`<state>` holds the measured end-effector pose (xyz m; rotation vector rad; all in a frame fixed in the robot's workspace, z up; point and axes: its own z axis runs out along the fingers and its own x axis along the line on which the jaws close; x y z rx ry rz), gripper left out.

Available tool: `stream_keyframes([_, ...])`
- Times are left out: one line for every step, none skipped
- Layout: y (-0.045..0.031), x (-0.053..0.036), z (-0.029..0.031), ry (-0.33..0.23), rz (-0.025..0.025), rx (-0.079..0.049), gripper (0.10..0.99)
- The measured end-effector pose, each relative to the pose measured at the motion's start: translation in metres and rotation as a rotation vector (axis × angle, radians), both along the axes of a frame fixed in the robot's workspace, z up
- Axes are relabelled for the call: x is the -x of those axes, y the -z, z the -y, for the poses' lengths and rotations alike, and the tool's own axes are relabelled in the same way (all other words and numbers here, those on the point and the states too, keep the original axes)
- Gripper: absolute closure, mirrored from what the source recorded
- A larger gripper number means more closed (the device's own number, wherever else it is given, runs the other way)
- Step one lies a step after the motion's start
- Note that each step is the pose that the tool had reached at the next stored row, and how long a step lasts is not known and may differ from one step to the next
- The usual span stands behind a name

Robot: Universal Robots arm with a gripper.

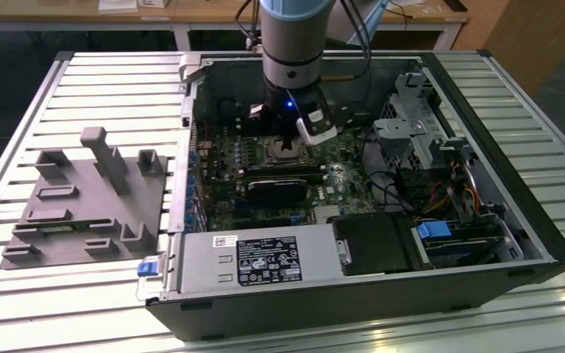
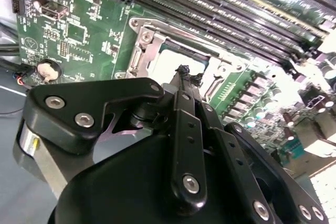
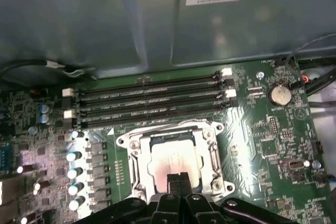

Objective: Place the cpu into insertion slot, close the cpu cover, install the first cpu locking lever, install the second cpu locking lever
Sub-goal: 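Install the second cpu locking lever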

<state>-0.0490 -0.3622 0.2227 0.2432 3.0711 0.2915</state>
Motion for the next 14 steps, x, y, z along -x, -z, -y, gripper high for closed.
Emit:
stream_keyframes([0.0,-0.0007,-0.0014,0.0,0.0,0.006,0.98])
stream_keyframes([0.0,-0.0013,-0.0028,0.001,0.0,0.013,0.98])
stream_keyframes([0.0,-0.0017,-0.0044,0.001,-0.0001,0.018,0.98])
stream_keyframes([0.0,-0.0021,-0.0061,0.001,-0.0001,0.022,0.98])
stream_keyframes([0.0,-0.0025,-0.0079,0.001,-0.0001,0.027,0.98])
stream_keyframes([0.0001,-0.0028,-0.0095,0.001,0.0,0.031,0.98])
stream_keyframes([0.0,-0.0028,-0.0103,0.002,-0.0001,0.033,0.98])
stream_keyframes([0.0,-0.0028,-0.0105,0.001,-0.0001,0.033,0.98])
stream_keyframes([0.0001,-0.0028,-0.0105,0.001,0.0,0.033,0.98])
stream_keyframes([0.0001,-0.0028,-0.0105,0.001,0.0,0.033,0.98])
stream_keyframes([0.0,-0.0028,-0.0106,0.002,0.0,0.033,0.98])
stream_keyframes([0.0,-0.0028,-0.0106,0.001,-0.0001,0.033,0.98])
stream_keyframes([0.0,-0.0028,-0.0107,0.002,-0.0001,0.033,0.98])
stream_keyframes([0.0001,-0.0028,-0.0107,0.002,0.0,0.033,0.98])
